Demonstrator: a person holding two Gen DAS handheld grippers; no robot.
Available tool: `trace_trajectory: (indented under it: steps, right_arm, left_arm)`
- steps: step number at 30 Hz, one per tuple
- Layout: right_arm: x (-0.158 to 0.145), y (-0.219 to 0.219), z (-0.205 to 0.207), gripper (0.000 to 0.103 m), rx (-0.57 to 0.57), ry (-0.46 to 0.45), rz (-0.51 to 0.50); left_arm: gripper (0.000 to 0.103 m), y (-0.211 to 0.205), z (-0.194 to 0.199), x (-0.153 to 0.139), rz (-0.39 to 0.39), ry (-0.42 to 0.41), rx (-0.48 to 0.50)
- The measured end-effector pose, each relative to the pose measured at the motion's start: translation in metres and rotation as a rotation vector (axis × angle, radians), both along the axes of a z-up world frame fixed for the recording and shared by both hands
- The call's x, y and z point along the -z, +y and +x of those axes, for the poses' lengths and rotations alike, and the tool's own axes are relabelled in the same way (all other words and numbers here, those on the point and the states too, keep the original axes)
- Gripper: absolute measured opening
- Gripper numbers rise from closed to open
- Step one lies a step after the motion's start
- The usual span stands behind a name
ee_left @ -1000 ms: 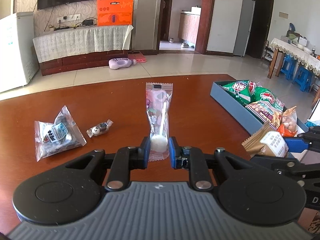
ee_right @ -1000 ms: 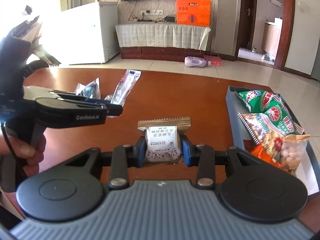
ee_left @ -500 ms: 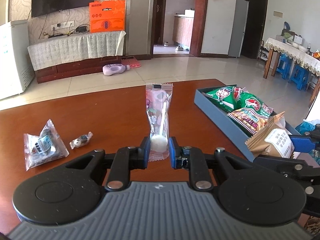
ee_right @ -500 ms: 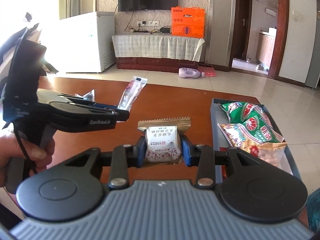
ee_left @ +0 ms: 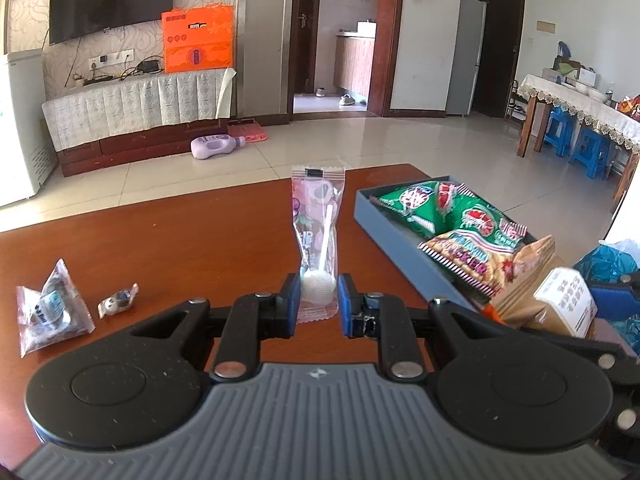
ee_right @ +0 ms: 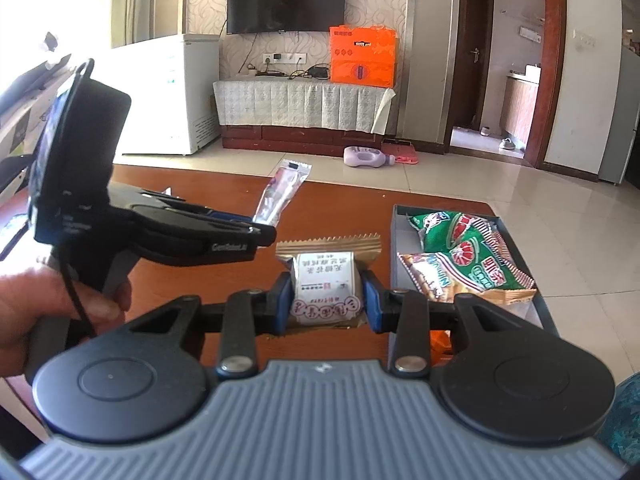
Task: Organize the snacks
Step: 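Carry the lollipop and cookie packet over the box with both tools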
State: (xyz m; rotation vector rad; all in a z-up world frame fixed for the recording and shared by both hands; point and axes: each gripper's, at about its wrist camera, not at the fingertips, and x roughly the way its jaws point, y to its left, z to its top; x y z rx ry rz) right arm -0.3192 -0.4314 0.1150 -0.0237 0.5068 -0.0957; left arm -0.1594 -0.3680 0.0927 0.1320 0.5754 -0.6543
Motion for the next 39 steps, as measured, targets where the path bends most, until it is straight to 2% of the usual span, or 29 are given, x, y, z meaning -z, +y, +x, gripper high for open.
trace_trajectory:
  steps: [18,39]
  right_arm:
    - [-0.003,-0.021,-0.014,0.04,0.048,-0.027,0.001]
    - [0.004,-0.071,-0.028,0.04,0.202,-0.023,0.022]
  left_arm:
    - [0.024,-0.049,-0.005,-0.002,0.0,-0.007,0.041]
    - [0.024,-0.122,-0.003,0.004,-0.021,0.012,0.114]
